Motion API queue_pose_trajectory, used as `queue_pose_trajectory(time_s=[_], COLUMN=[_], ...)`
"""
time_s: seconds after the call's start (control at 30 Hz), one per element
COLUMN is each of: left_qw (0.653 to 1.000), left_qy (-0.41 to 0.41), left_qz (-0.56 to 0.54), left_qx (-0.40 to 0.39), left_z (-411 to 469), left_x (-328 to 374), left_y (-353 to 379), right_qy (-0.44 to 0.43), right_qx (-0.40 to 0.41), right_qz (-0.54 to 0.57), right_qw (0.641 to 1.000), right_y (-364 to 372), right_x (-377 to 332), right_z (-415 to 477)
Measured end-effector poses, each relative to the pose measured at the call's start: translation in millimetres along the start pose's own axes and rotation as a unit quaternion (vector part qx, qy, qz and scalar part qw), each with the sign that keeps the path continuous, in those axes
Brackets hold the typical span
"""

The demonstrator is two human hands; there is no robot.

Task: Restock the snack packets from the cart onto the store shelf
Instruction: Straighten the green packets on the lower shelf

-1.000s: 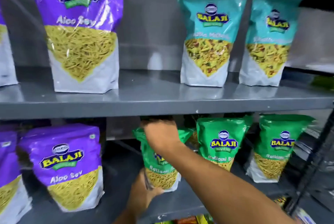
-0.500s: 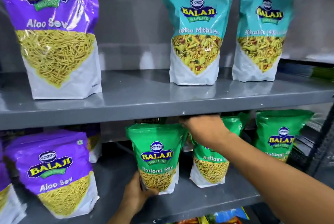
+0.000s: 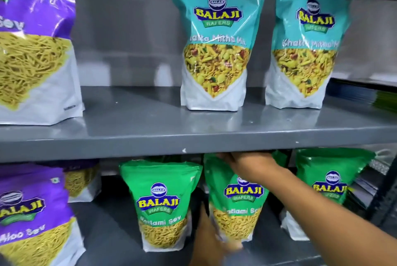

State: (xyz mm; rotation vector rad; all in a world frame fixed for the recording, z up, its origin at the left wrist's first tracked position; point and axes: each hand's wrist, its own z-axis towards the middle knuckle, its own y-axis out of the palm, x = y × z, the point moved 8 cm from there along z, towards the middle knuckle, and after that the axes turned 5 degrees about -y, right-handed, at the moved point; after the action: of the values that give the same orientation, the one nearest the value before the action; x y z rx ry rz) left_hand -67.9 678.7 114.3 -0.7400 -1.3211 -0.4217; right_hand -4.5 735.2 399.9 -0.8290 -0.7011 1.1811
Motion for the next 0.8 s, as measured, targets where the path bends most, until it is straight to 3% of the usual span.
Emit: queue_pose_trajectory(time_s=[0.17,0.37,0.5,0.67,0.8], left_qw=[0.994,1.000,0.999,0.998,0.998], left_qy=[0.000,0.011,0.020,-0.003,-0.021], left_qz=[-0.109,-0.008,0.018,0.055,0.066], left_qx=[-0.021,0.002,0.023,0.024,0.004], left_z=[23,23,19,10,-3], left_x=[9,0,11,9,18], left_y=[9,9,11,19,21], right_qy=[0.002,0.011,0.030,0.089,0.078], right_qx=[0.015,-0.055,-0.005,0.071,0.189], right_qz=[-0.003,-0.132,-0.140,0.015,0.060], right_qw=[1.000,0.990,0.990,0.993,0.977], right_y=[-4,-13,-12,7,0], right_x=[2,72,75,93,96], right_z=[-7,-42,-40,-70,-83])
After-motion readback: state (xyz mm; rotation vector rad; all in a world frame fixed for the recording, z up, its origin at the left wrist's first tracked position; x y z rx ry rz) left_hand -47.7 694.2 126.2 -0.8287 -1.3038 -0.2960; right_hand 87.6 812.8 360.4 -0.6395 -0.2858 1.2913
